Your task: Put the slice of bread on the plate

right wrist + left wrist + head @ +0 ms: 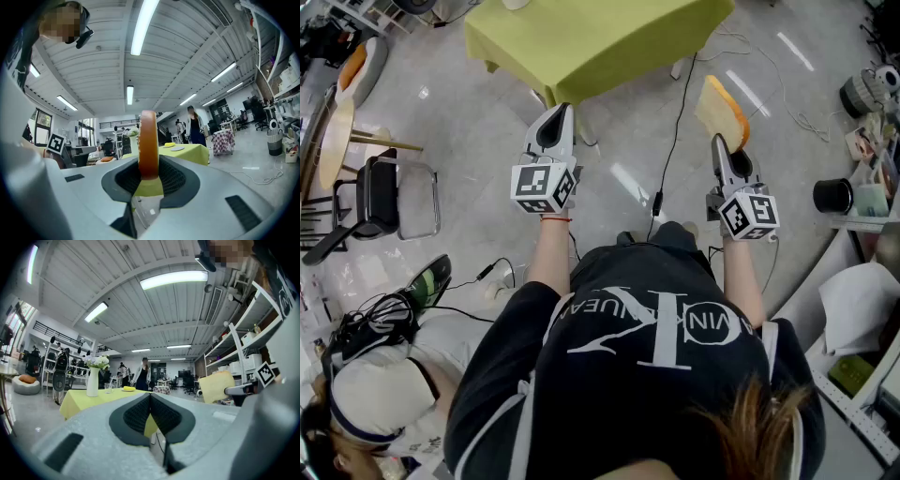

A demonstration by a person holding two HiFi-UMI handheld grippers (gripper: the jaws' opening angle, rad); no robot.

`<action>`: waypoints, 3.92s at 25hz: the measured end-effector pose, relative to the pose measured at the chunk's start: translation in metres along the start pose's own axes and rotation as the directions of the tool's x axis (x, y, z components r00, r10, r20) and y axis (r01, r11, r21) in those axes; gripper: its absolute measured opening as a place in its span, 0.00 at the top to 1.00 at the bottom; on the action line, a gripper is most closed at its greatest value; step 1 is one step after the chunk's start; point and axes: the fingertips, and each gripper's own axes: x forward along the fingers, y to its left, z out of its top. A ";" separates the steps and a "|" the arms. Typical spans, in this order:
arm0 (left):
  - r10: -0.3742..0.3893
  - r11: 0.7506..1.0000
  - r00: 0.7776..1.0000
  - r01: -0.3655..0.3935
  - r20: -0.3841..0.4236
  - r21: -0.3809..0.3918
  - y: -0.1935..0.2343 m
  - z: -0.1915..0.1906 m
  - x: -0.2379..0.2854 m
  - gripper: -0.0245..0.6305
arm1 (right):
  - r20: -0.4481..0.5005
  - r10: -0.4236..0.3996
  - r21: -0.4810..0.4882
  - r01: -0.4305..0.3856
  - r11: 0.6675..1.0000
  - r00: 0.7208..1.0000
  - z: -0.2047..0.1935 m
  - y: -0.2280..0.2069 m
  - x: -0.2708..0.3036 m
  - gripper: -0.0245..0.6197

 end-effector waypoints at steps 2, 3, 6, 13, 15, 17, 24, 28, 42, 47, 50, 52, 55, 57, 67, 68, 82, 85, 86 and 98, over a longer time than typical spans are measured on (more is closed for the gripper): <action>0.000 1.000 1.000 0.000 0.004 0.004 0.001 0.002 -0.001 0.96 | 0.002 0.002 0.000 -0.002 1.000 1.000 0.000 0.002 0.001 0.81; -0.001 1.000 1.000 0.001 0.005 0.006 0.001 0.003 -0.001 0.96 | 0.003 0.002 0.000 -0.002 1.000 1.000 0.000 0.002 0.001 0.81; -0.004 1.000 1.000 0.004 0.007 0.004 0.000 0.002 0.000 0.96 | 0.003 0.000 0.000 0.000 1.000 1.000 -0.001 0.002 0.001 0.81; -0.009 1.000 1.000 0.009 -0.003 -0.010 -0.003 -0.010 0.008 0.96 | -0.007 0.005 -0.002 -0.005 1.000 1.000 -0.008 -0.005 0.006 0.82; -0.010 1.000 1.000 0.010 -0.011 -0.015 -0.002 -0.013 0.012 0.96 | -0.007 0.011 0.001 -0.011 1.000 1.000 -0.008 -0.005 0.009 0.82; -0.012 1.000 1.000 0.012 -0.017 -0.018 0.000 -0.014 0.018 0.96 | -0.010 0.021 -0.004 -0.021 1.000 1.000 -0.007 -0.006 0.015 0.82; -0.011 1.000 0.999 0.010 -0.043 -0.022 0.009 -0.026 0.059 0.96 | -0.029 0.024 0.017 -0.023 1.000 0.999 -0.012 -0.037 0.053 0.81; 0.006 1.000 0.999 -0.008 -0.053 -0.030 0.022 -0.029 0.090 0.96 | -0.041 0.032 0.025 -0.031 0.999 0.999 -0.012 -0.056 0.085 0.81; 0.076 0.997 0.995 -0.078 -0.063 -0.028 -0.002 -0.023 0.231 0.96 | -0.064 0.122 0.049 -0.119 0.992 0.990 0.020 -0.174 0.179 0.81; 0.106 0.994 0.993 -0.107 -0.056 -0.026 -0.004 -0.024 0.277 0.96 | -0.064 0.164 0.054 -0.161 0.986 0.984 0.026 -0.206 0.214 0.81; 0.115 0.993 0.992 -0.116 -0.048 -0.030 -0.011 -0.026 0.298 0.96 | -0.071 0.197 0.047 -0.194 0.980 0.978 0.027 -0.219 0.226 0.81; 0.114 0.993 0.992 -0.115 -0.049 -0.030 -0.017 -0.029 0.309 0.96 | -0.071 0.211 0.045 -0.208 0.977 0.975 0.030 -0.227 0.232 0.81; 0.113 0.993 0.992 -0.116 -0.058 -0.033 -0.023 -0.034 0.322 0.96 | -0.075 0.227 0.046 -0.224 0.973 0.971 0.032 -0.235 0.239 0.81; 0.114 0.993 0.992 -0.116 -0.061 -0.034 -0.024 -0.036 0.328 0.96 | -0.079 0.234 0.046 -0.231 0.972 0.969 0.031 -0.239 0.243 0.81; 0.099 0.995 0.992 -0.101 -0.072 -0.022 -0.014 -0.042 0.361 0.96 | -0.088 0.242 0.064 -0.237 0.969 0.966 0.025 -0.250 0.274 0.81; 0.098 0.995 0.993 -0.100 -0.072 -0.022 -0.011 -0.041 0.365 0.96 | -0.089 0.243 0.064 -0.238 0.969 0.966 0.026 -0.250 0.280 0.81; 0.086 0.995 0.994 -0.089 -0.072 -0.040 0.075 -0.024 0.470 0.96 | -0.126 0.237 0.083 -0.228 0.970 0.963 0.038 -0.262 0.408 0.81; 0.080 0.996 0.994 -0.084 -0.075 -0.044 0.087 -0.027 0.493 0.96 | -0.133 0.241 0.091 -0.230 0.969 0.961 0.035 -0.267 0.430 0.81; 0.077 0.996 0.994 -0.080 -0.076 -0.046 0.090 -0.028 0.501 0.96 | -0.136 0.241 0.093 -0.229 0.969 0.961 0.035 -0.269 0.437 0.81; 0.049 0.998 0.995 -0.053 -0.085 -0.045 0.096 -0.035 0.565 0.96 | -0.144 0.249 0.146 -0.229 0.962 0.958 0.035 -0.300 0.487 0.81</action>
